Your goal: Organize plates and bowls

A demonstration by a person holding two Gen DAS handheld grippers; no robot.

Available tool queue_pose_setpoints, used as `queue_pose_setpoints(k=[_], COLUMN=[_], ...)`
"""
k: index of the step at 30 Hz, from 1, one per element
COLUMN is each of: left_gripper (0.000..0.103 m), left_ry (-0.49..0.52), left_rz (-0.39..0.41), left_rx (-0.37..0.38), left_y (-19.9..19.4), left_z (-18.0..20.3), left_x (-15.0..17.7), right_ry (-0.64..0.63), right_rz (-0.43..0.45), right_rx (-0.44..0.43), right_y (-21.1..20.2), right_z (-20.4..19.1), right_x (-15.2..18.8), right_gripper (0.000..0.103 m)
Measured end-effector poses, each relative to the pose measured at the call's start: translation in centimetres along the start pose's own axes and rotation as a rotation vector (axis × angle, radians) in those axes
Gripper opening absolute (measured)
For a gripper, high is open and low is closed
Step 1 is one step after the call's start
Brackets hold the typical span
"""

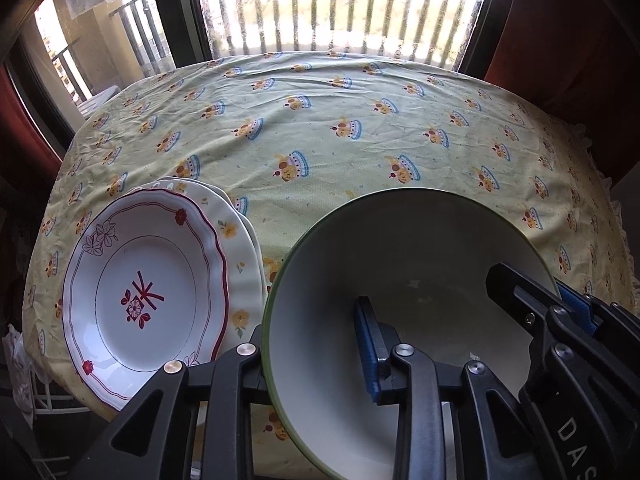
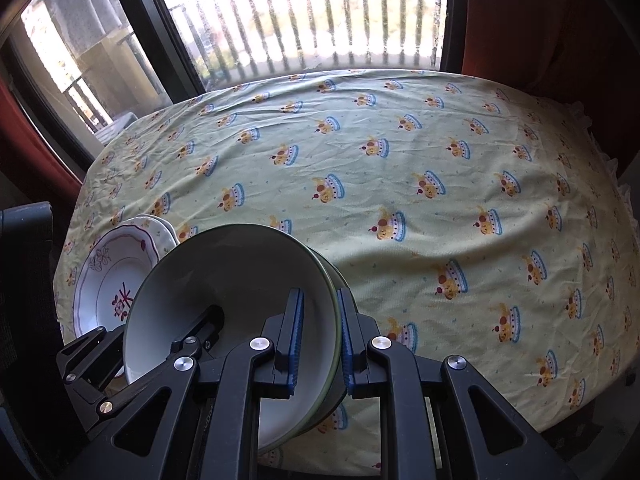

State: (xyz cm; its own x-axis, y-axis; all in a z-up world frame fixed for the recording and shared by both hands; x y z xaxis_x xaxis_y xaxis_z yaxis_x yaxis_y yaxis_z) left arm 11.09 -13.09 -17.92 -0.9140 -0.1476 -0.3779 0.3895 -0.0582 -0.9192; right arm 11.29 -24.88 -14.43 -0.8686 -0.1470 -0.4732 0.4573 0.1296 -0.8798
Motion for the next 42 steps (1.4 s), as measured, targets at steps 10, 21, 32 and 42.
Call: queue_pose_setpoints(k=[10, 21, 32, 42], left_gripper=[0.029, 0.059, 0.061, 0.054], left_ry=[0.041, 0.084, 0.098, 0.078], left_rz=[-0.059, -0.047, -0.177, -0.213], left_rx=[0.043, 0.181, 0.322, 0.312], left_y=[0.6, -0.4, 2.0, 3.3], left_z=[0.2, 0.3, 0.8, 1.5], left_x=[0.8, -0.1, 0.2, 0.8], right_ry=[0.02, 0.122, 0.245, 0.302], right_rz=[0.007, -0.028, -0.048, -0.116], right_rx=[0.107, 0.145, 0.187, 0.13], right_y=[-0.8, -1.1, -1.3, 1.1], right_z=[-0.2, -0.2, 0.3, 1.4], right_x=[0.5, 1.0, 1.5, 2.6], right_gripper=[0.02, 0.051, 0.067, 0.067])
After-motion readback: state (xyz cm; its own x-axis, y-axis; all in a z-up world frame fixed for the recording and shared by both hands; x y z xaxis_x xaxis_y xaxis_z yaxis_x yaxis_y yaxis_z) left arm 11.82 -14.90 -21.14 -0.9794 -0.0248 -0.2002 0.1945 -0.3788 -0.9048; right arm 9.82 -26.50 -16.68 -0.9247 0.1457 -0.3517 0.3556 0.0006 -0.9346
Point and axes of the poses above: each gripper's, at about its wrist camera, not at the fingertips, and y roughly the way its jaws point, z to its right, x to its underside, the point moved 9 cm from there along y, roughly the way its jaws point, and after that the axes turned 11 degrees about -y, right-handed, at the moved point
